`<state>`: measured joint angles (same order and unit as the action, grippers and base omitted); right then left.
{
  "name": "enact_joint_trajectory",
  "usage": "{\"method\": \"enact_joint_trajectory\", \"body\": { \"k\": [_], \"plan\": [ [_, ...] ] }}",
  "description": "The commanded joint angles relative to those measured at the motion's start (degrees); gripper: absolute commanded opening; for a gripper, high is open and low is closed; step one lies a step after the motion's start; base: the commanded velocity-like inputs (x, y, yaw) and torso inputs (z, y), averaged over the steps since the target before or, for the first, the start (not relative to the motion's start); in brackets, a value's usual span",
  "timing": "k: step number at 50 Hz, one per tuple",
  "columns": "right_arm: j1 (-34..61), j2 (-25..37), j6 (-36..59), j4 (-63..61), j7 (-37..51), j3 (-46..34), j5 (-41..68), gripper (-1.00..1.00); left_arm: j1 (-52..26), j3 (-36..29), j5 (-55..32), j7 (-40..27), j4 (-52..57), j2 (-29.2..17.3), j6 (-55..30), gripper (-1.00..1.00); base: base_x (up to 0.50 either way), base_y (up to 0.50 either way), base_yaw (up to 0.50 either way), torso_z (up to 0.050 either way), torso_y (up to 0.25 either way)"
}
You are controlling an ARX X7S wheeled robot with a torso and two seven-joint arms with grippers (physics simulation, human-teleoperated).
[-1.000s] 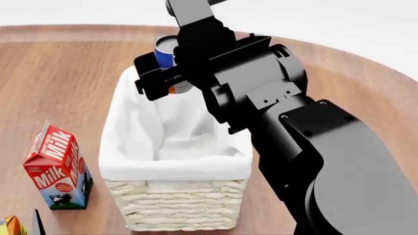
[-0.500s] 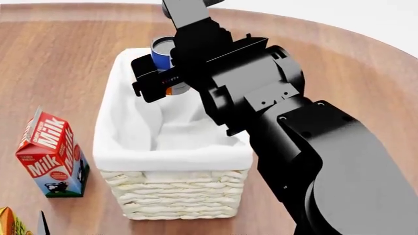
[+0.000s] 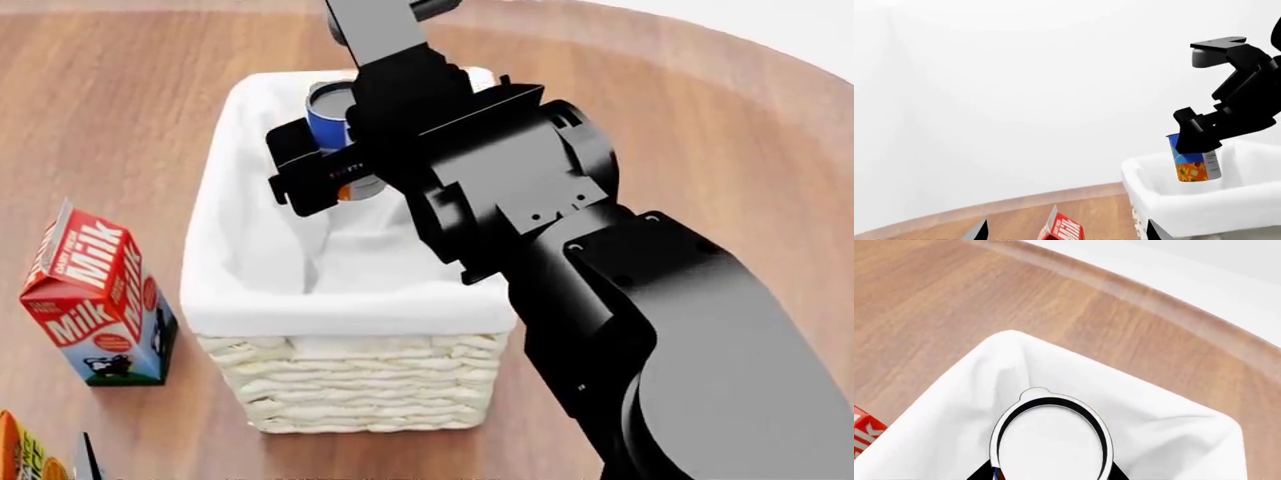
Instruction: Pick up the alphabet soup, and put it in the basket.
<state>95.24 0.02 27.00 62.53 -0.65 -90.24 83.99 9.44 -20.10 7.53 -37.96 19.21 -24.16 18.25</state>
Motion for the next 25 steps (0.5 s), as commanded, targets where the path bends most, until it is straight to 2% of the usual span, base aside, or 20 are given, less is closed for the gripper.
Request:
{"method": "enact_joint_trajectory", "body": {
  "k": [1,25],
  "plan": [
    [0.26,-0.01,-0.27,-0.23,-0.53,1.22,-2.33,-1.00,0.09,-0.13,0.33,-0.32,0.08,-0.05,0.21,1.00,0.00,0.00,0.00,0.001,-0.057],
    [0.52,-0.01,0.02,-0.47,-0.71,1.29,-2.66,-1.00,-0.20,-0.53,0.42,-0.54,-0.30,-0.17,0.35,1.00,0.00,0.00,0.00,0.000,-0.055]
  ]
}}
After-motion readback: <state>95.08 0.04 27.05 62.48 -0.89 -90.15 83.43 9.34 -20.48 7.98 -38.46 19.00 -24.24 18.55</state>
